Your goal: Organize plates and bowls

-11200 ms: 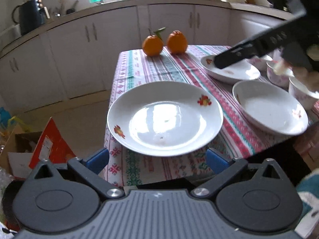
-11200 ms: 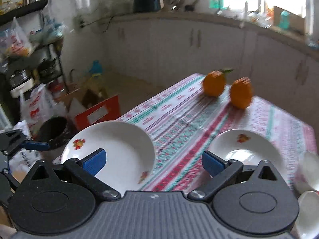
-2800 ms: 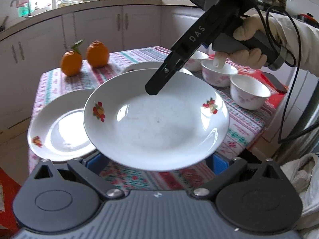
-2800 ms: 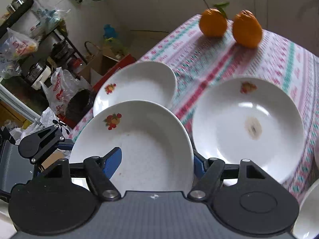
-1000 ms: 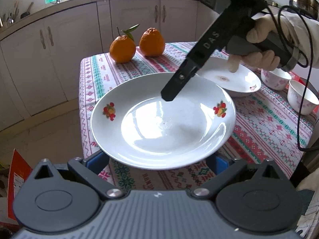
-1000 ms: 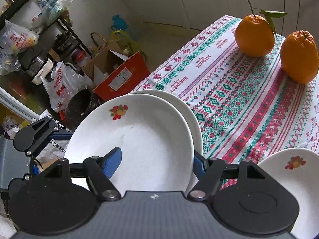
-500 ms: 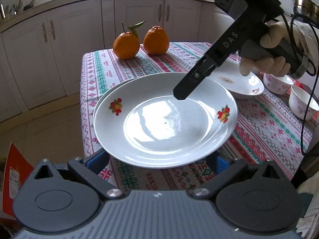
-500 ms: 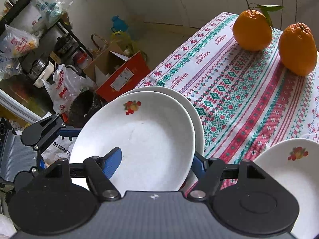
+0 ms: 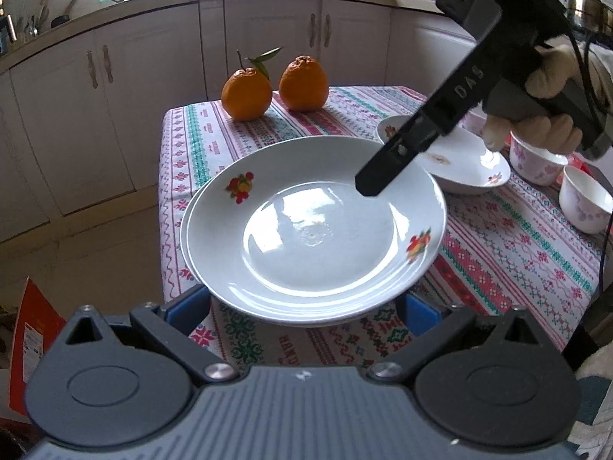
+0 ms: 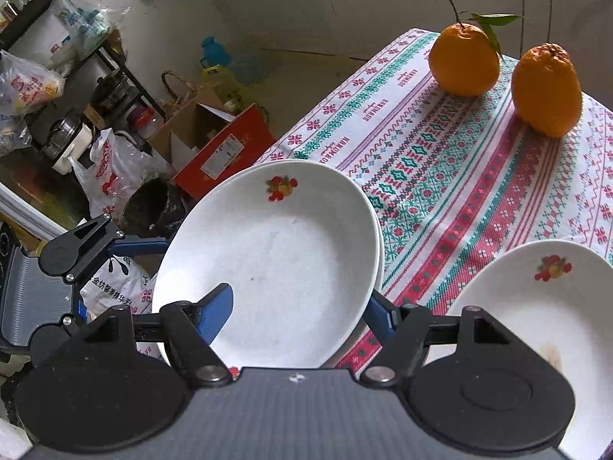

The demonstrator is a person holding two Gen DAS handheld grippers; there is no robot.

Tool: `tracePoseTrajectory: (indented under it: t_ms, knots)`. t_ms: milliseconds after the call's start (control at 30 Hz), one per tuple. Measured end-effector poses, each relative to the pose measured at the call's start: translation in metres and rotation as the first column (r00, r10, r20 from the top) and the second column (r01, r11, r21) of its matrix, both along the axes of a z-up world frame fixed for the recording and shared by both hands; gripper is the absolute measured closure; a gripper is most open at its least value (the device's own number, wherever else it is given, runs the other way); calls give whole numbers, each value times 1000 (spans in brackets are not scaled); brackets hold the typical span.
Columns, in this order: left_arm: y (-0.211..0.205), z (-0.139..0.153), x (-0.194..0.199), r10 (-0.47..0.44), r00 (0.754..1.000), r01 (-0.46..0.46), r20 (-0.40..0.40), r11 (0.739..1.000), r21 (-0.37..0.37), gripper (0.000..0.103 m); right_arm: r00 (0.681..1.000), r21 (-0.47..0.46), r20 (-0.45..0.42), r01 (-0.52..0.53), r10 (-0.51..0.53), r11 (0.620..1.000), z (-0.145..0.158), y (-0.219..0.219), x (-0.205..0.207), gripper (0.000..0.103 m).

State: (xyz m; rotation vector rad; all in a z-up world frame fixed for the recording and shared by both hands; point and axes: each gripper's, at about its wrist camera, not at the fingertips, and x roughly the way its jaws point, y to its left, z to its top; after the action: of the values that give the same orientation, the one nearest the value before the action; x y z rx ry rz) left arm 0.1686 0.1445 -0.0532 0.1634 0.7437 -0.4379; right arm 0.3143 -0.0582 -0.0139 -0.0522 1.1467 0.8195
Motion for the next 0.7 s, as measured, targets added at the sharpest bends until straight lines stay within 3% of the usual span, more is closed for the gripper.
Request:
tracePoseTrajectory:
  t_ms: [500,700]
  knots:
    - [-3,2,-4,11,1000,-12,17,1000,9,1,1000,-51,21,19,-18,999,-3,-1,-12,24]
    - [-2,8,-5,37,998,-37,42,999,-4,1,999,-32,46,26,-24,999,1,-4,-22,18]
